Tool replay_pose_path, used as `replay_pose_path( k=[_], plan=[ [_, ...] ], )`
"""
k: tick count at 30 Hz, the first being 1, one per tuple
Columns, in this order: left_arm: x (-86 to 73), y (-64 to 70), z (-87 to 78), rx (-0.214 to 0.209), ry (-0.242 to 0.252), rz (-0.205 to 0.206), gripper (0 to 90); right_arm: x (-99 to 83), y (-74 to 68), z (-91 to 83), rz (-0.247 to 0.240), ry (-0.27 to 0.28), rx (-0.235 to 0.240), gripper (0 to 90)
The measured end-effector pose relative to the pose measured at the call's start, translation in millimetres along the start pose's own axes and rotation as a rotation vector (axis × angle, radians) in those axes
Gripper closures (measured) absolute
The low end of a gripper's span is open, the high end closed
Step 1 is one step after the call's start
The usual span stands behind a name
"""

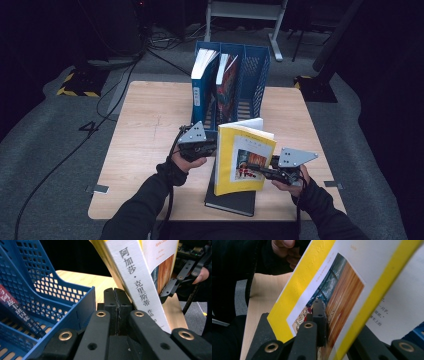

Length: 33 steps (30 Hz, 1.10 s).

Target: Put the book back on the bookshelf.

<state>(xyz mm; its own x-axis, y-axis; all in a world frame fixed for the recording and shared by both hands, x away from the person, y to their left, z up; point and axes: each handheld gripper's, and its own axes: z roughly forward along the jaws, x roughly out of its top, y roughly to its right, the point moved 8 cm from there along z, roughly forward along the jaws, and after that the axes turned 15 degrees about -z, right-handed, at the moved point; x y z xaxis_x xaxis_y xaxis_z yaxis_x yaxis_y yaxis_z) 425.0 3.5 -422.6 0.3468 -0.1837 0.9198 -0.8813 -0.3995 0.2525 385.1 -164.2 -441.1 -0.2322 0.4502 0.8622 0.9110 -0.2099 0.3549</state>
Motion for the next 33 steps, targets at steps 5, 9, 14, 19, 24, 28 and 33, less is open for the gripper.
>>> replay_pose_path(
  k=[5, 9, 14, 19, 24, 28, 33],
  plan=[
    [4.2, 4.6, -2.5, -0.013, 0.015, 0.013, 89.7, 2.1, 0.5, -1.1, -0.036, -0.005, -0.037, 84.3],
    [9.5, 11.0, -3.1, -0.035, 0.029, 0.031, 89.6, 4.3, 0.8, -1.1, -0.061, -0.002, -0.063, 86.1],
    [10.3, 15.1, -3.4, -0.032, 0.030, 0.046, 87.1, 4.0, -0.6, -1.9, -0.059, 0.003, -0.055, 86.2],
    [8.5, 15.7, -7.0, -0.014, 0.036, 0.040, 79.8, 3.4, -2.9, -2.2, -0.071, 0.000, -0.056, 86.3],
    [4.7, 19.1, -11.4, 0.006, 0.027, 0.047, 73.5, 1.5, -6.3, -4.7, -0.084, 0.003, -0.050, 86.4],
    [-5.1, 20.3, -14.0, 0.041, -0.011, 0.064, 65.3, 0.4, -9.9, -7.4, -0.100, 0.003, -0.047, 86.5],
    [-16.9, 22.8, -18.9, 0.096, -0.066, 0.101, 57.8, -0.3, -14.5, -10.0, -0.124, -0.003, -0.043, 86.5]
  ],
)
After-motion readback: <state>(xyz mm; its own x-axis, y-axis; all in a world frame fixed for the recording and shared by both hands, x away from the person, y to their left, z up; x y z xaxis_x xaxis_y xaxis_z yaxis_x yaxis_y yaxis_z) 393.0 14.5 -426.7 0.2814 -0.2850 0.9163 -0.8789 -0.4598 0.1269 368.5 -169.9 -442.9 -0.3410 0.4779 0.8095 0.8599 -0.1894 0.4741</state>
